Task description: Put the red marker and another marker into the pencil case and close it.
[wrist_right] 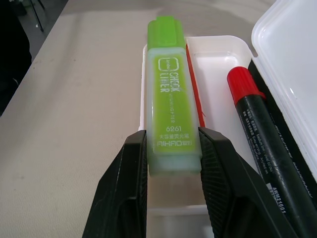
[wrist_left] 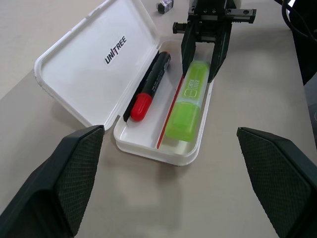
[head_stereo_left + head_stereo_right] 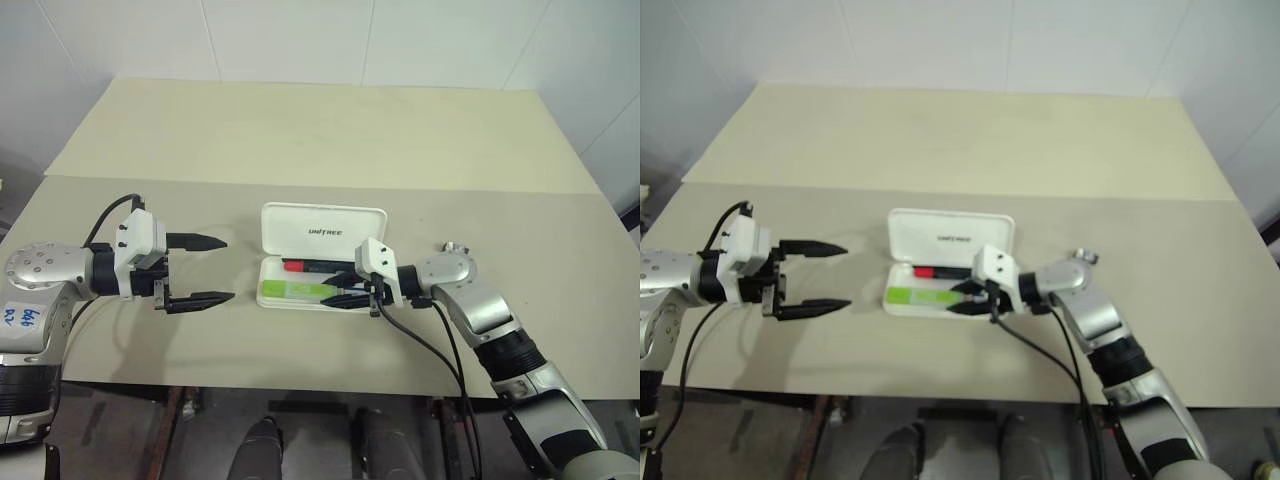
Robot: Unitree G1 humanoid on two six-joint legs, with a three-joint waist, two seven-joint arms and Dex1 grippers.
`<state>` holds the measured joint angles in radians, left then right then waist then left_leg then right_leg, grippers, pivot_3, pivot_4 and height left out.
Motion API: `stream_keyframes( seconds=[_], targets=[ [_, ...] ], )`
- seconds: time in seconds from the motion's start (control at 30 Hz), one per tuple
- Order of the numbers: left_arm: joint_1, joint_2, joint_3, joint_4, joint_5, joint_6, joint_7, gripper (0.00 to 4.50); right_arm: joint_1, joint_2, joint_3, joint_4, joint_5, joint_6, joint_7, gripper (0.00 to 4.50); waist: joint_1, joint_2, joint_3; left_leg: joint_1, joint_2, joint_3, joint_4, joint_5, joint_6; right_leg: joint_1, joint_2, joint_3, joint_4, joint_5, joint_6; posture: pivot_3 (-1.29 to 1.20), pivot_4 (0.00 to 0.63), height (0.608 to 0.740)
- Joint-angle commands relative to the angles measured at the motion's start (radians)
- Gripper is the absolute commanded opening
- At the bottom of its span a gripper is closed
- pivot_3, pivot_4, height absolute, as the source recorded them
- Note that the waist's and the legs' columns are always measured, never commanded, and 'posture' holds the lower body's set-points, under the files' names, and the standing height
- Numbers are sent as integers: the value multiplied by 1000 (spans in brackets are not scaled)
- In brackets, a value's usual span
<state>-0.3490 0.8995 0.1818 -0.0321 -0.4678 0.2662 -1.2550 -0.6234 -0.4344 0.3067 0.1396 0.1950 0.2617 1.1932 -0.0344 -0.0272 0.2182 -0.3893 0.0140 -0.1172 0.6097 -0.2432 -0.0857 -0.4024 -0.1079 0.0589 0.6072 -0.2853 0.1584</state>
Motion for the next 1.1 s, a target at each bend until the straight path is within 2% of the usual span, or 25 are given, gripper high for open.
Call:
stream_keyframes(
  seconds=[0.03, 0.1, 0.4, 0.43, 0.67, 0.8, 0.97, 1.1],
  targets=[
    [-8, 2, 10, -32, -9, -8, 7, 4500, -1, 1, 0, -5, 0, -15, 8, 1081, 0, 0, 0, 0, 0, 0, 0, 0, 0, 0, 0, 0, 0, 0, 0, 0, 150, 740],
    [-10, 2, 10, -30, -8, -9, 7, 4500, -2, -3, 0, 5, -5, -15, 13, 1081, 0, 0, 0, 0, 0, 0, 0, 0, 0, 0, 0, 0, 0, 0, 0, 0, 150, 740],
    [-16, 1, 8, -28, -8, -10, 8, 4500, -13, 5, -7, 6, -17, -43, 10, 4274, 0, 0, 0, 0, 0, 0, 0, 0, 0, 0, 0, 0, 0, 0, 0, 0, 150, 740],
    [-18, 1, 8, -27, -8, -10, 8, 4500, -16, 7, -9, 1, -15, -40, 9, 4488, 0, 0, 0, 0, 0, 0, 0, 0, 0, 0, 0, 0, 0, 0, 0, 0, 150, 740],
    [-18, 1, 7, -29, -9, -9, 9, 4500, -18, 19, -67, -118, 94, 36, 9, 4488, 0, 0, 0, 0, 0, 0, 0, 0, 0, 0, 0, 0, 0, 0, 0, 0, 150, 740],
    [-9, 1, 14, -43, -17, 1, 16, 4500, 33, -20, -129, -286, 198, 144, -11, 4488, 3, 0, 0, 0, 0, 0, 0, 0, 0, 0, 0, 0, 0, 0, 0, 0, 150, 740],
    [22, -7, 30, -82, -39, 23, 34, 4500, 138, -106, -291, -462, 318, 284, -110, 4488, 8, 0, 0, -2, 0, 0, 0, 0, 0, 0, 0, 0, -2, 0, 0, 0, 150, 740],
    [32, -24, 27, -107, -52, 44, 56, 4500, 230, -232, -442, -400, 274, 241, -161, 4488, 8, 0, 0, -2, 0, 0, 0, 0, 0, 0, 0, 0, -3, 0, 0, 0, 150, 740]
  ],
)
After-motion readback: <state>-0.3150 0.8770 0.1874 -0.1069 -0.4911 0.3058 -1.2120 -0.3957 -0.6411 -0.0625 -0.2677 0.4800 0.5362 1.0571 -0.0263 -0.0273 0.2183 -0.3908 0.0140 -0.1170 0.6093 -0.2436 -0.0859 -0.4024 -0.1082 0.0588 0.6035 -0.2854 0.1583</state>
